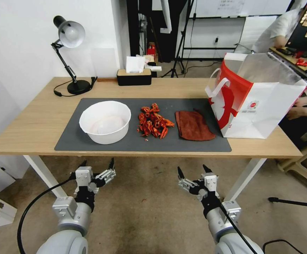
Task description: Sweep shrimp from table into container with towel, then put container into takeout bag.
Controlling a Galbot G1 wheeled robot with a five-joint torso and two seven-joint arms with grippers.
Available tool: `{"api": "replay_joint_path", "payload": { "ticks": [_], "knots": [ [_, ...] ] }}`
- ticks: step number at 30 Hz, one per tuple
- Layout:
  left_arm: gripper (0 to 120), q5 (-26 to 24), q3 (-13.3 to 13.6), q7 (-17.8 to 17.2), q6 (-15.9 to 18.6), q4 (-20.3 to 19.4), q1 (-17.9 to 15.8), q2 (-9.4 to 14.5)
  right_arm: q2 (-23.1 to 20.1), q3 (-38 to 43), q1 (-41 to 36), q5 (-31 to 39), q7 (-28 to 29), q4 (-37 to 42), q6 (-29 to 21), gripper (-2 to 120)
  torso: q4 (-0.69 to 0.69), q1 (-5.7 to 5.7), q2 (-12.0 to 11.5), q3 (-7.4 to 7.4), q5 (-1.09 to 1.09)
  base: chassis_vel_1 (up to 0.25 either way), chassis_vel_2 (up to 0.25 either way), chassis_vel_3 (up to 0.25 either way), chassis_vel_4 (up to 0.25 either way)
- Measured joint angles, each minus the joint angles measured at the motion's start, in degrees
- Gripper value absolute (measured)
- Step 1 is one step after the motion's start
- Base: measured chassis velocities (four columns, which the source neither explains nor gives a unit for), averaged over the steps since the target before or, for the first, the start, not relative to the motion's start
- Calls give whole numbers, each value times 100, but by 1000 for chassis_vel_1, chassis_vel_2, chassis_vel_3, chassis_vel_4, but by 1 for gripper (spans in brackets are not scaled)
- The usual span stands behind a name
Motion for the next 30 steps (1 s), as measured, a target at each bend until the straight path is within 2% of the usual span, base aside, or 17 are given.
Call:
{"api": "replay_joint_path", "payload": {
  "ticks": [11, 13, 14, 15, 16, 17, 19, 20, 21, 22, 23, 25, 26, 27, 28, 29, 30],
  "knots": [
    [100, 34, -3, -20, -45, 23, 28, 2, -32, 0, 99, 56, 17, -55, 75, 100, 0, 0, 0, 0, 1, 0, 0, 0, 0],
    [100, 190, -65, -87, -349, 30, -12, 17, -60, -4, 111, 157, -6, -75, 105, 100, 0, 0, 0, 0, 1, 0, 0, 0, 0],
    [100, 190, -65, -87, -349, 30, -12, 17, -60, -4, 111, 157, -6, -75, 105, 100, 0, 0, 0, 0, 1, 0, 0, 0, 0],
    [100, 204, -156, -86, -566, 31, -67, 63, -64, -9, 115, 172, -15, -80, 112, 100, 1, 0, 0, 0, 0, 0, 0, 0, 0],
    [100, 204, -156, -86, -566, 31, -67, 63, -64, -9, 115, 172, -15, -80, 112, 100, 1, 0, 0, 0, 0, 0, 0, 0, 0],
    [100, 192, -266, -59, -698, -4, -138, 167, -68, -15, 118, 180, -20, -84, 124, 100, 1, 0, 0, 0, 0, 0, 0, 0, 0],
    [100, 99, -473, 4, -736, -141, -324, 457, -80, -26, 123, 197, -20, -87, 124, 100, 0, 0, 0, 0, 2, 0, 0, 0, 0],
    [100, 99, -473, 4, -736, -141, -324, 457, -80, -26, 123, 197, -20, -87, 124, 100, 0, 0, 0, 0, 2, 0, 0, 0, 0],
    [100, 70, -545, 31, -734, -160, -401, 584, -90, -27, 123, 204, -19, -87, 125, 100, 1, 0, 0, 0, 1, 0, 0, 0, 0],
    [100, -43, -668, 48, -622, -171, -573, 846, -102, -28, 122, 223, -11, -87, 125, 100, 0, 0, 0, 0, 1, 0, 0, 0, 0],
    [100, -43, -668, 48, -622, -171, -573, 846, -102, -28, 122, 223, -11, -87, 125, 100, 0, 0, 0, 0, 1, 0, 0, 0, 0],
    [100, -127, -792, 62, -459, -129, -792, 1342, -121, -26, 116, 232, 5, -66, 138, 100, 0, 0, 0, 0, -1, 0, 0, 0, 0],
    [100, -127, -792, 62, -459, -129, -792, 1342, -121, -26, 116, 232, 5, -66, 138, 100, 0, 0, 0, 0, -1, 0, 0, 0, 0],
    [100, -131, -829, 115, -431, -94, -860, 1539, -127, -23, 112, 229, 7, -62, 152, 100, 1, 0, 0, 0, -1, 0, 0, 0, 0],
    [100, -131, -829, 115, -431, -94, -860, 1539, -127, -23, 112, 229, 7, -62, 152, 100, 1, 0, 0, 0, -1, 0, 0, 0, 0],
    [100, -150, -906, 289, -410, 26, -1007, 1965, -139, -21, 103, 222, 7, -54, 154, 100, 0, 0, 0, 0, 0, 0, 0, 0, 0],
    [100, -178, -942, 436, -429, 122, -1092, 2236, -149, -19, 100, 219, 7, -52, 154, 100, 1, 0, 0, 0, -2, 0, 0, 0, 0]
  ]
}}
